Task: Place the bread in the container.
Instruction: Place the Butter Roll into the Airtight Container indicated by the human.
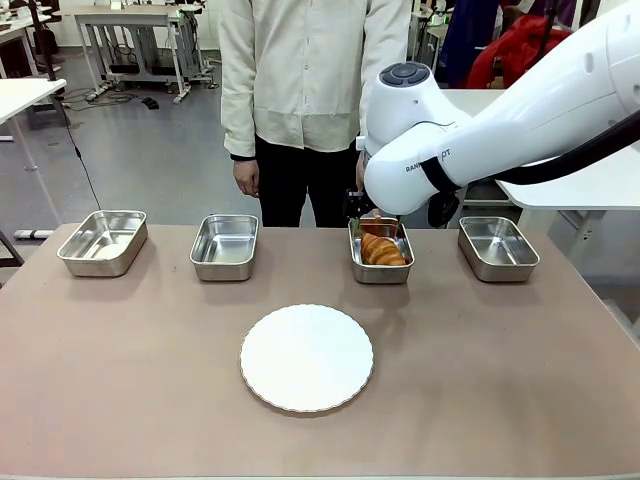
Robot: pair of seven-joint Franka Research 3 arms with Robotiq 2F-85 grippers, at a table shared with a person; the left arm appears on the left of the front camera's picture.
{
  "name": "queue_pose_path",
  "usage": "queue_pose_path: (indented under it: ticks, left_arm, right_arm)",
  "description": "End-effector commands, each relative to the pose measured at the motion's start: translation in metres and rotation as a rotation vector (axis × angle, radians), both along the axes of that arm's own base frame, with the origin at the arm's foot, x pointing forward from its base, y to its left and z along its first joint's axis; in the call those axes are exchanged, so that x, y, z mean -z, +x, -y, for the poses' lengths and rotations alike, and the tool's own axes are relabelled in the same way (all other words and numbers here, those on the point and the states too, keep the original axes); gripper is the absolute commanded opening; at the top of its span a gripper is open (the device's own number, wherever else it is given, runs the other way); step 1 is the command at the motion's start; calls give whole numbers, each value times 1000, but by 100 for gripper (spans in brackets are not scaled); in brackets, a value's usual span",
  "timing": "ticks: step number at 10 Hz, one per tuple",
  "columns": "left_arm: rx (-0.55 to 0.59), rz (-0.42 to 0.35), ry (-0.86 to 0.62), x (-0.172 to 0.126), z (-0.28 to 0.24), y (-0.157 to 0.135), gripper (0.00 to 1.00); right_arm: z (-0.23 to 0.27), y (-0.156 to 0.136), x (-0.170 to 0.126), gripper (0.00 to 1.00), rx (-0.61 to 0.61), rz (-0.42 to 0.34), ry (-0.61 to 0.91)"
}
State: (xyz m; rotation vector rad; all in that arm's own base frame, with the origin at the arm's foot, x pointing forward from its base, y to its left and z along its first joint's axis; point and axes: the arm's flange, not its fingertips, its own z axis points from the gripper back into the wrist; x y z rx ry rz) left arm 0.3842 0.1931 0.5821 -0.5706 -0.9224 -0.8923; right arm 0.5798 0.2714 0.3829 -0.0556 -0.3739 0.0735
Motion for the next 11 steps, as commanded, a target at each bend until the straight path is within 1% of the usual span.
queue_pose_path:
  ticks: [1,8,9,10,11]
  left_arm:
    - [9,15,-14,-2,0,-1,100]
    - [9,15,-14,-2,0,-1,100]
    - [9,15,-14,-2,0,-1,100]
    - [9,15,-14,-2,0,-1,100]
    - [9,15,-14,-2,0,-1,100]
  right_arm:
    - [1,2,1,100,-7,16,4]
    - [1,2,1,100,-7,16,4]
    - [0,0,0,100,0,2,0]
    - [4,-13,-18,100,-1,65,9]
    - [14,-37,-34,100,6,138,27]
